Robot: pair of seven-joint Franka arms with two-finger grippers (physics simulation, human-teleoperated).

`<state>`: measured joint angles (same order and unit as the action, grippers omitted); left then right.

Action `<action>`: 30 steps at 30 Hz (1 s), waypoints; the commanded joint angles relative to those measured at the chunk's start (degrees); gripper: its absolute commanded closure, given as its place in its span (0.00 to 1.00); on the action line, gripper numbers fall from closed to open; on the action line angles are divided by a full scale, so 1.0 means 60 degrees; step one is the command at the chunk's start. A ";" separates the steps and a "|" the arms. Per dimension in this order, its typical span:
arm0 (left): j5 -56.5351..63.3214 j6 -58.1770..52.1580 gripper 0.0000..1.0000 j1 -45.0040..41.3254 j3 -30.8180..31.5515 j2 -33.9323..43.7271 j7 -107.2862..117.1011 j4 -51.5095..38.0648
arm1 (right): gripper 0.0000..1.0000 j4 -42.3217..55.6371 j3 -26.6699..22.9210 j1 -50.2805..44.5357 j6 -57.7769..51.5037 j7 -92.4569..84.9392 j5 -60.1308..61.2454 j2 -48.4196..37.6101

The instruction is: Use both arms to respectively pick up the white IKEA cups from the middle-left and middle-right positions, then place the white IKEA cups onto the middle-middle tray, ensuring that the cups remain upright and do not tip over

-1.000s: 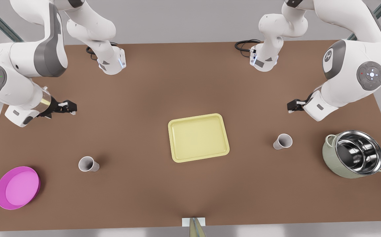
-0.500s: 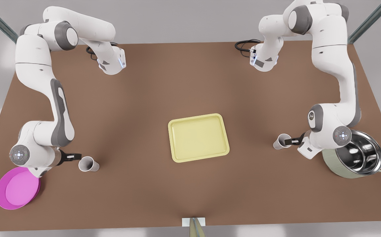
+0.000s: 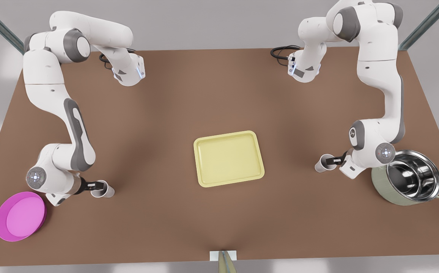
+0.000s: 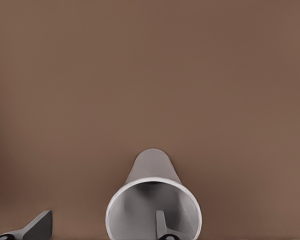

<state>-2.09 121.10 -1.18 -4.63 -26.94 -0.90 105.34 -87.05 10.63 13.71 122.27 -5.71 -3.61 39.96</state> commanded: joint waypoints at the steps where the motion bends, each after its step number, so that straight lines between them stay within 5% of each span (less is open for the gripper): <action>1: -0.0018 0.0280 0.00 0.0006 -0.0004 -0.0022 -0.0202 0.0007 | 0.00 0.0006 0.0001 0.0001 0.0202 -0.0029 0.0045 0.0092; 9: -0.0575 0.0939 0.02 0.0006 0.0011 -0.0623 -0.0217 0.0007 | 0.00 0.0006 -0.0014 0.0147 0.0671 -0.0044 0.0045 0.0429; 12: -0.0604 0.0939 0.34 0.0035 0.0011 -0.0653 -0.1023 0.0007 | 0.00 0.0006 -0.0014 0.0147 0.0686 -0.0044 0.0045 0.0444; 15: -0.0618 0.0822 0.66 -0.0038 0.0011 -0.0623 -0.0979 0.0007 | 0.20 0.0021 -0.0014 0.0147 0.0671 -0.0058 0.0030 0.0444; 17: -0.0633 0.0647 0.76 -0.0170 0.0040 -0.0521 -0.0819 0.0007 | 0.27 0.0021 -0.0014 0.0147 0.0657 -0.0058 0.0030 0.0503; 23: -0.0648 0.0207 0.79 -0.0580 0.0157 -0.0067 -0.0291 -0.0096 | 0.57 0.0094 -0.0014 0.0133 0.0569 -0.0175 0.0001 0.0503; 27: -0.0545 -0.1522 0.79 -0.1121 0.2105 -0.0184 0.3970 -0.2059 | 0.77 0.0123 0.0001 0.0133 0.0554 -0.0190 -0.0058 0.0488; 30: -0.0560 -0.1507 0.79 -0.1810 0.2852 -0.0476 0.6109 -0.2643 | 0.79 0.0138 0.0016 0.0133 0.0510 -0.0205 -0.0028 0.0473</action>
<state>-5.28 116.13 -11.38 11.68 -29.35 6.54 90.74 -86.31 10.71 14.51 125.63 -6.44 -3.59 42.92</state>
